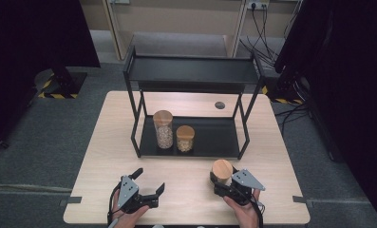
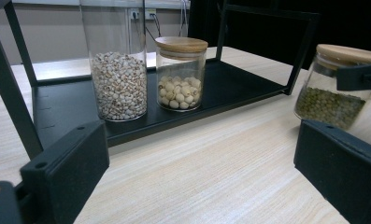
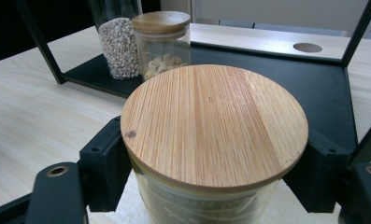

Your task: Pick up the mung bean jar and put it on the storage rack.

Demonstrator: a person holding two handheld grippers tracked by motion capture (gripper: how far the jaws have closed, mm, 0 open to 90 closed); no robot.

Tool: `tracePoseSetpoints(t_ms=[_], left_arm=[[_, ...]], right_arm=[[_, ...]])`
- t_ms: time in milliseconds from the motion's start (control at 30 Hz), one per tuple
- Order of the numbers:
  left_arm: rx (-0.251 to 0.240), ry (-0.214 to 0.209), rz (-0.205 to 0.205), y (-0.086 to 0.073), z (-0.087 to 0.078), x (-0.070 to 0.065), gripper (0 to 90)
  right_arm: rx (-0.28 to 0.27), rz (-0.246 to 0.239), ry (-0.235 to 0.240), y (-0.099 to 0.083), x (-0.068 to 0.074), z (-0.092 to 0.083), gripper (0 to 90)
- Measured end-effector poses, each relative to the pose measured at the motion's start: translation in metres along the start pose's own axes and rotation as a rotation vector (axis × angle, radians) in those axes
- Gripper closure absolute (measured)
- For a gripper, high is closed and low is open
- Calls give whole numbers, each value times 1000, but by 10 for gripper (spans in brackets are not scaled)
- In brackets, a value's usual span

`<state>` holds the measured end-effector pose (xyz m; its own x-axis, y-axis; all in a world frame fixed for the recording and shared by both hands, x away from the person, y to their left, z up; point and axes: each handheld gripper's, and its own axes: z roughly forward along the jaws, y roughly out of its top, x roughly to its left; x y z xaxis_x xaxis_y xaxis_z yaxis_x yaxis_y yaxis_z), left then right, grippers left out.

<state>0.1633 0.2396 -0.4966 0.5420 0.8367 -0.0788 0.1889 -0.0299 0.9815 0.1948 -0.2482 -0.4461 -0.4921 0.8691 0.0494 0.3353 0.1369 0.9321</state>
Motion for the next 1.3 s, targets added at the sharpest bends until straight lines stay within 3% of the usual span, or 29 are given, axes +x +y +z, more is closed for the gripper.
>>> tracePoseSetpoints(t_ms=[1300], left_arm=[[-2, 0, -2, 0, -1, 1, 27]], right_arm=[[-4, -3, -11, 50, 2, 53, 255]])
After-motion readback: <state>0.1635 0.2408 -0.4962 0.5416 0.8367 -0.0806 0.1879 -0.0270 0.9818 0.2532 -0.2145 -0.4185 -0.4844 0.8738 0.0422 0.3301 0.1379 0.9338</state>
